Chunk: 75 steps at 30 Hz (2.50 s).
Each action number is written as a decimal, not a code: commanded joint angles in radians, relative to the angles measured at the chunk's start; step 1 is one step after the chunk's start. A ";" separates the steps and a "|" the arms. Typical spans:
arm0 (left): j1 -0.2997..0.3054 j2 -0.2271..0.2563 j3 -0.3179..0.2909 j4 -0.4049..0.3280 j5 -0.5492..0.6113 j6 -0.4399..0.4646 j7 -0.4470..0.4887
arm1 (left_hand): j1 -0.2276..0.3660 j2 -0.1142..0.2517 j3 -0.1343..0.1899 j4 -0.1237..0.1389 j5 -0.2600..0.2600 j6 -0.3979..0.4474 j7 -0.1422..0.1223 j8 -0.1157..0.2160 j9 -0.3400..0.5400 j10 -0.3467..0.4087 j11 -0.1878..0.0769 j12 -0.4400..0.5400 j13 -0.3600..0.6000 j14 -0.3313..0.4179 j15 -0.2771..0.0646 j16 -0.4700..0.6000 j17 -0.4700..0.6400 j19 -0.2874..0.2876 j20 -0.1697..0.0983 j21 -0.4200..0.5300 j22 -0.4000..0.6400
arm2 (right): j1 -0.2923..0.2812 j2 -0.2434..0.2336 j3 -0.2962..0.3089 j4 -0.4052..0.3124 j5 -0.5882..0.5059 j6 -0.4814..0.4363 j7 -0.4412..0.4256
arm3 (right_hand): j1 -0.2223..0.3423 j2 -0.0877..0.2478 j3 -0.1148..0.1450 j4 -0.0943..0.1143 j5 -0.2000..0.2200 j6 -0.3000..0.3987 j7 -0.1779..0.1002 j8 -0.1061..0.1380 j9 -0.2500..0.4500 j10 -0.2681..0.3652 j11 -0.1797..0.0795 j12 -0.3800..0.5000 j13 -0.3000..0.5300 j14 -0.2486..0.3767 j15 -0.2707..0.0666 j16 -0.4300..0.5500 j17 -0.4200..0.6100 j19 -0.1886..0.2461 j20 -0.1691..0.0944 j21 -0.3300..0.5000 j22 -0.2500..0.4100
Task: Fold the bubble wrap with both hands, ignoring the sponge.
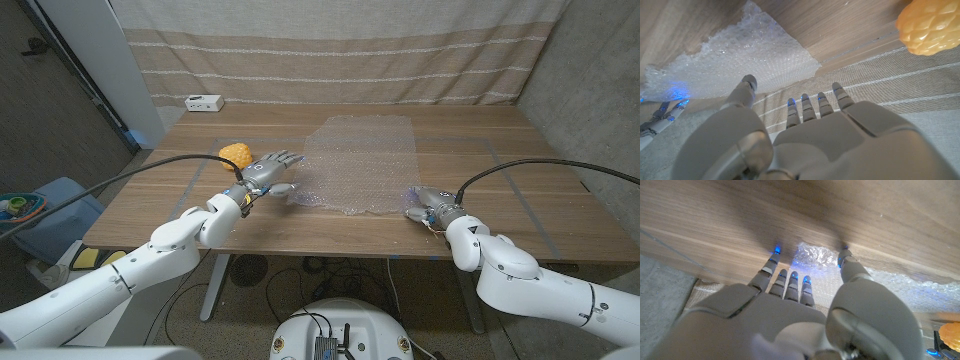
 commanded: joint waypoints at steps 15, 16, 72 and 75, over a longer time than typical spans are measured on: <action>-0.003 -0.005 0.003 -0.019 0.042 0.030 -0.064 | 0.040 -0.003 0.001 0.008 -0.002 0.002 0.008 0.009 0.002 0.002 0.002 0.005 0.005 0.009 0.005 0.011 0.005 0.013 0.008 -0.005 0.002 | -0.041 0.146 -0.035 0.240 -0.265 0.196 -0.202 | 0.326 0.052 -0.018 0.029 0.002 0.653 -0.064 0.166 0.004 0.481 -0.106 0.092 0.008 0.359 -0.183 0.134 0.047 0.249 -0.067 0.045 0.010; -0.003 -0.004 0.003 -0.020 0.043 0.031 -0.065 | 0.041 -0.003 0.001 0.009 -0.002 0.001 0.008 0.009 0.002 0.002 0.002 0.005 0.005 0.009 0.005 0.011 0.005 0.013 0.008 -0.005 0.002 | -0.048 0.152 -0.025 0.247 -0.264 0.210 -0.215 | 0.332 0.054 -0.031 0.032 -0.001 0.707 -0.062 0.180 0.005 0.510 -0.108 0.096 0.008 0.371 -0.186 0.143 0.052 0.257 -0.069 0.047 0.011; 0.011 -0.204 0.112 0.178 0.383 0.187 0.507 | 0.569 0.165 -0.032 0.036 0.001 0.770 0.026 0.196 0.028 0.810 -0.100 0.234 0.042 0.594 -0.211 0.095 0.009 0.364 -0.032 0.066 0.017 | -0.241 0.276 0.356 0.203 0.116 0.503 -0.477 | 0.402 0.081 -0.040 0.032 0.001 0.904 0.066 0.228 0.013 0.633 -0.070 0.081 0.008 0.426 -0.162 0.151 0.045 0.262 -0.054 0.045 0.014; 0.013 -0.192 0.111 0.153 0.365 0.195 0.483 | 0.571 0.165 -0.029 0.041 -0.002 0.776 0.034 0.194 0.029 0.858 -0.108 0.252 0.055 0.627 -0.223 0.100 0.010 0.371 -0.033 0.071 0.017 | -0.257 0.262 0.368 0.193 0.122 0.514 -0.477 | 0.403 0.081 -0.041 0.032 0.000 0.900 0.065 0.226 0.013 0.630 -0.072 0.078 0.008 0.422 -0.162 0.151 0.047 0.261 -0.054 0.044 0.014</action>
